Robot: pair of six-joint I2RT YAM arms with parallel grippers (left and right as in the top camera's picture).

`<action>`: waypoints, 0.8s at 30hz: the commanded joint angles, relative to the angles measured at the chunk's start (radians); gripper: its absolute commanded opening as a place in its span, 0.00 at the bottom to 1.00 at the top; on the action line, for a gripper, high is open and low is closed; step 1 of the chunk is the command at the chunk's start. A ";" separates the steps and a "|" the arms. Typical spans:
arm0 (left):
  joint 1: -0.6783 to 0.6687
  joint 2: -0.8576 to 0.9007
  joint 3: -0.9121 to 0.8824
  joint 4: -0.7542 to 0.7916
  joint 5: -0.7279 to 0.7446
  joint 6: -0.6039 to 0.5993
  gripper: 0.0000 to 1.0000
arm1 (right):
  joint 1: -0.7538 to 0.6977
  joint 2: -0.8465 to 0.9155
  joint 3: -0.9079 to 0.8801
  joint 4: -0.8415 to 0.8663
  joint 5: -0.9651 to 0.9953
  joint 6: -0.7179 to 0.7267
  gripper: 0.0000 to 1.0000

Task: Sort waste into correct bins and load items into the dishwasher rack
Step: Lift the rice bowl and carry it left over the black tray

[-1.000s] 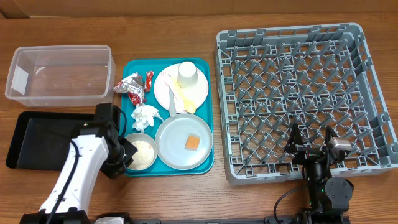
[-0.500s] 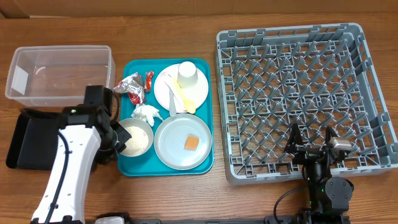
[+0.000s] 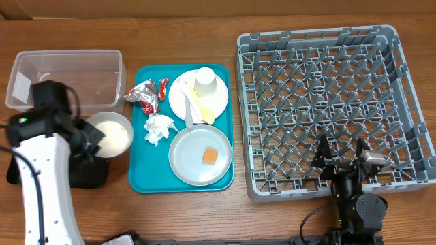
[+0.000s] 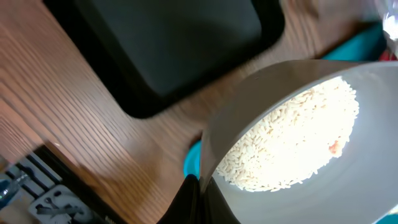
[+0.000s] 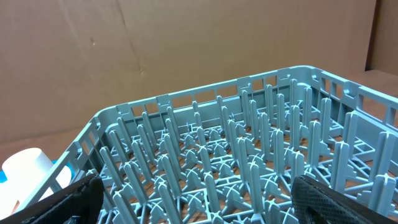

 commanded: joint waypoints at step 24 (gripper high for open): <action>0.261 0.003 0.016 0.105 -0.400 0.043 0.04 | -0.005 -0.011 -0.011 0.007 -0.006 -0.007 1.00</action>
